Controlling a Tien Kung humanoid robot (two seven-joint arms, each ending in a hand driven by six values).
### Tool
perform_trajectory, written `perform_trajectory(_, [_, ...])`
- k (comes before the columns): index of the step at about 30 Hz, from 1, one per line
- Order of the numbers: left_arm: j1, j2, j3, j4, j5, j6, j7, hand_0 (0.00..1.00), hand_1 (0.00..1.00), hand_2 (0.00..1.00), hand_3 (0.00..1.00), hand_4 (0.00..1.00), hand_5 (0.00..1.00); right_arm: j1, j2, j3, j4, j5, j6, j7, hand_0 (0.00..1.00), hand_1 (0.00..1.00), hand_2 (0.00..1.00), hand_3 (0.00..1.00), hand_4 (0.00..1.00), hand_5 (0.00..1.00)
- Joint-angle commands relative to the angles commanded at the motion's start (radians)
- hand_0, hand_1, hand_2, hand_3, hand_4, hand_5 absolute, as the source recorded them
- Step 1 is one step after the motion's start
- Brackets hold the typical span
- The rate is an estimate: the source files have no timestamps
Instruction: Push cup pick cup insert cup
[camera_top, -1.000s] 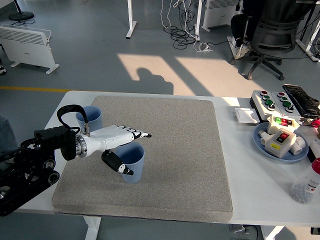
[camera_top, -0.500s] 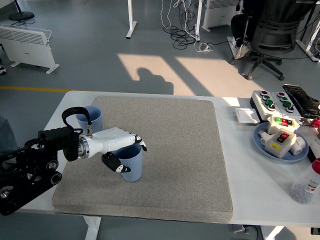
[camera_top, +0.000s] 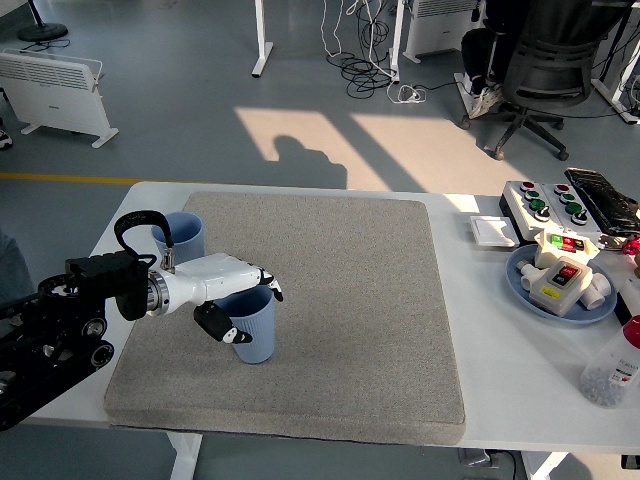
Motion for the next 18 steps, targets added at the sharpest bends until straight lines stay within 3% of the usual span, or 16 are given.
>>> perform_trajectory(3, [0.0,0.007,-0.012,-0.01,0.004,-0.007,0.003,0.518,0.566,0.709,0.466,0.473,0.002,0.0,0.0,0.001,0.0,-0.002,0.0,0.0,0.712,0.64,0.651,0.594,0.132,0.418])
perform_trajectory(9, [-0.007,0.046,-0.046,-0.074,0.041,-0.03,0.016,0.518,0.564,0.707,0.468,0.48,0.002,0.0,0.0,0.001,0.0,-0.001,0.0,-0.001,0.712,0.64,0.65,0.595,0.132,0.418])
perform_trajectory(14, [-0.034,0.098,-0.074,-0.144,0.066,-0.055,0.026,0.522,0.561,0.706,0.466,0.478,0.002,0.001,0.0,0.0,0.001,0.0,-0.001,-0.001,0.711,0.64,0.65,0.594,0.132,0.418])
perform_trajectory(18, [-0.081,0.162,-0.096,-0.174,0.049,-0.07,0.017,0.522,0.561,0.706,0.466,0.478,0.002,0.002,0.0,-0.003,0.001,0.005,-0.002,0.0,0.711,0.64,0.65,0.594,0.132,0.418])
